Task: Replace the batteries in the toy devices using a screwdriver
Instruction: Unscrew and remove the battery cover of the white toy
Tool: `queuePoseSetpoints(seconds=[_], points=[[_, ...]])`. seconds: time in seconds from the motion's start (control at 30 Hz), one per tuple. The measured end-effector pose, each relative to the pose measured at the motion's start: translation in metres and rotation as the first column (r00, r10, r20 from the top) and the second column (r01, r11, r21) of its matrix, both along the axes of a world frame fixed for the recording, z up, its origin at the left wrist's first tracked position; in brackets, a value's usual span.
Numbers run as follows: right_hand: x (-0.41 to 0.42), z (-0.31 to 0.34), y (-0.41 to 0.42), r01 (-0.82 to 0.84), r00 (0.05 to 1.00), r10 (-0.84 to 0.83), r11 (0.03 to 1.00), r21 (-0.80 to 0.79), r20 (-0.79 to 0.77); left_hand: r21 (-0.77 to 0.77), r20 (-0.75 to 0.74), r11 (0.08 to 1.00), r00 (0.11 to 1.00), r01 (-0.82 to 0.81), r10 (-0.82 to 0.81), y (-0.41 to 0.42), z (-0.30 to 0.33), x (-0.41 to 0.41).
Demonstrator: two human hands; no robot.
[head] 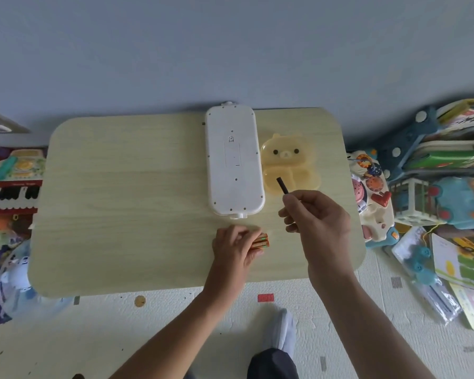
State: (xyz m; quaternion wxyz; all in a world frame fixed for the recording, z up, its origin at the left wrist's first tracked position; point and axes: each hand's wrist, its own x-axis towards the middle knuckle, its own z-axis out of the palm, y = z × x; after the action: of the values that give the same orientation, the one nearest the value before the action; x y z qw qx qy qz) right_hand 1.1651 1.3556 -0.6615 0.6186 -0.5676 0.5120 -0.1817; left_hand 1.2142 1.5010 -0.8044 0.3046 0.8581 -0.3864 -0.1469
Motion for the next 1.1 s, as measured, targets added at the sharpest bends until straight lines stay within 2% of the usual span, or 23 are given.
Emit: queuePoseSetpoints(seconds=[0.3, 0.47, 0.63, 0.7, 0.8, 0.87, 1.1], points=[[0.038, -0.028, -0.015, -0.028, 0.988, 0.032, 0.999, -0.030, 0.153, -0.186, -0.028, 0.982, 0.999, 0.021, -0.027, 0.012, -0.011, 0.008], [0.051, -0.048, -0.025, -0.062, 0.979, 0.069, 0.997, -0.043, 0.193, -0.273, 0.022, 0.961, 0.999, 0.040, -0.036, 0.029, 0.005, 0.018], [0.068, -0.058, -0.035, -0.158, 0.950, 0.178, 0.983, -0.098, 0.256, -0.419, 0.121, 0.906, 0.984, -0.067, 0.129, 0.008, 0.052, 0.088], [0.078, -0.059, -0.038, -0.211, 0.929, 0.240, 0.969, -0.131, 0.281, -0.498, 0.072, 0.862, 0.986, -0.096, 0.151, -0.018, 0.069, 0.124], [0.094, -0.064, -0.043, -0.271, 0.903, 0.317, 0.944, -0.189, 0.291, -0.529, -0.181, 0.838, 0.982, -0.136, 0.045, -0.058, 0.080, 0.164], [0.105, -0.069, -0.046, -0.310, 0.878, 0.365, 0.927, -0.213, 0.309, -0.562, -0.277, 0.814, 0.961, -0.149, -0.016, -0.074, 0.080, 0.179], [0.135, -0.089, -0.055, -0.403, 0.844, 0.493, 0.842, -0.359, 0.211, -0.608, -0.290, 0.787, 0.951, -0.098, -0.105, -0.095, 0.065, 0.200]])
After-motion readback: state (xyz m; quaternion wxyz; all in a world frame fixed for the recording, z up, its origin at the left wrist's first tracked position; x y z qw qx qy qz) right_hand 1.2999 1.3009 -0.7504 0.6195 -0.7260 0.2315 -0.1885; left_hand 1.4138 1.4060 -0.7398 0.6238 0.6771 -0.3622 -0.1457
